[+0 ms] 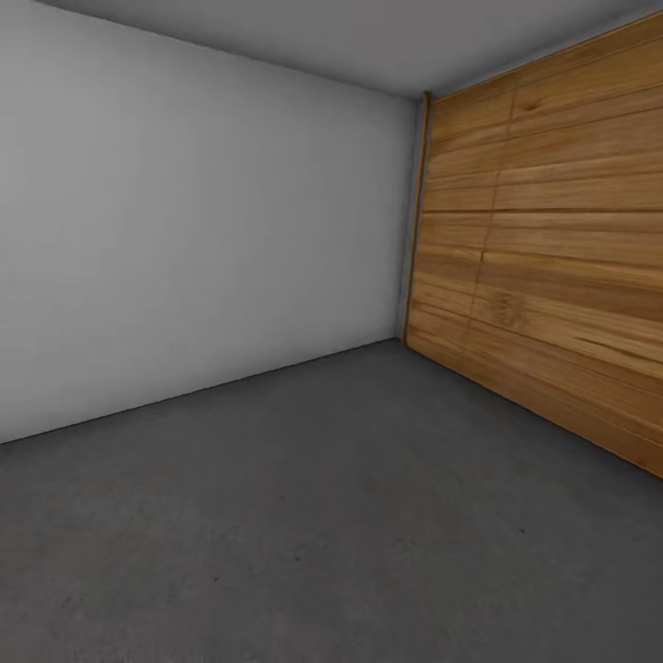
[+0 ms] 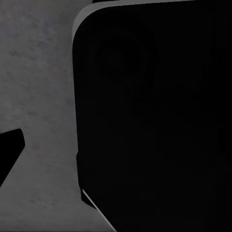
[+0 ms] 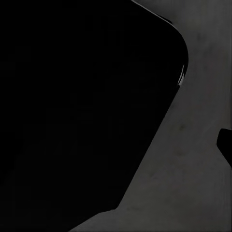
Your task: Move the two storage containers from the living room to the garage. In the garage, place one container on the floor and stack the other container on top of it (either order is fine).
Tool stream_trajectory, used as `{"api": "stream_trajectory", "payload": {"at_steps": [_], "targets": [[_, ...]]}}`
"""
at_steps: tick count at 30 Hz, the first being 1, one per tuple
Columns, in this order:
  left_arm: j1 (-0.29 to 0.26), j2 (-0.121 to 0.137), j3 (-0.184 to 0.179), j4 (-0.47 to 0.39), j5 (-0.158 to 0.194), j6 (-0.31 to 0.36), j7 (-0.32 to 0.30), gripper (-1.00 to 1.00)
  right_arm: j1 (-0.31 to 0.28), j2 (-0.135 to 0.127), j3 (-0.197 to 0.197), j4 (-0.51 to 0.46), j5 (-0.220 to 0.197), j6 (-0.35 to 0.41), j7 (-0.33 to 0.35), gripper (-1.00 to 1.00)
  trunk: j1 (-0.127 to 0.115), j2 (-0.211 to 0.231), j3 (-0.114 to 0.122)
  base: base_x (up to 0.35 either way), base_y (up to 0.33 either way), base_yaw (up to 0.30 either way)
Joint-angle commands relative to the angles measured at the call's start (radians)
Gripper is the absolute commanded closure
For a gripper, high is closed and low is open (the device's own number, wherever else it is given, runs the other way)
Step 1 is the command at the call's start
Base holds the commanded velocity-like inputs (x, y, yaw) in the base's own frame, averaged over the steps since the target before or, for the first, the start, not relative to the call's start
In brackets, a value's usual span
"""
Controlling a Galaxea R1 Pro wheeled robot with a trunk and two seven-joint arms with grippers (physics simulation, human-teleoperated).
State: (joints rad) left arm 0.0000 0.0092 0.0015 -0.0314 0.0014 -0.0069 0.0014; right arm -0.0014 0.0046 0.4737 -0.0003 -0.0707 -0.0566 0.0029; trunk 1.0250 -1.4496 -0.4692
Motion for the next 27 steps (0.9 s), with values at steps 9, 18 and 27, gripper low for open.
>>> {"api": "stream_trajectory", "payload": {"at_steps": [9,18,27], "targets": [[0.000,0.000,0.000,-0.001,0.000,-0.001,0.000,-1.00,0.000,0.000,0.006,0.000,-0.007,-0.005,-0.004,-1.00,0.000,0.000,-0.001,0.000,0.000,0.274],[0.000,0.000,0.000,-0.001,0.000,-0.001,0.000,-1.00,0.000,0.000,0.006,0.000,-0.007,-0.005,-0.004,-1.00,0.000,0.000,-0.001,0.000,0.000,0.274],[0.000,0.000,0.000,-0.001,0.000,-0.001,0.000,-1.00,0.000,0.000,0.006,0.000,-0.007,-0.005,-0.006,-1.00,0.000,0.000,-0.001,0.000,0.000,0.274]]}}
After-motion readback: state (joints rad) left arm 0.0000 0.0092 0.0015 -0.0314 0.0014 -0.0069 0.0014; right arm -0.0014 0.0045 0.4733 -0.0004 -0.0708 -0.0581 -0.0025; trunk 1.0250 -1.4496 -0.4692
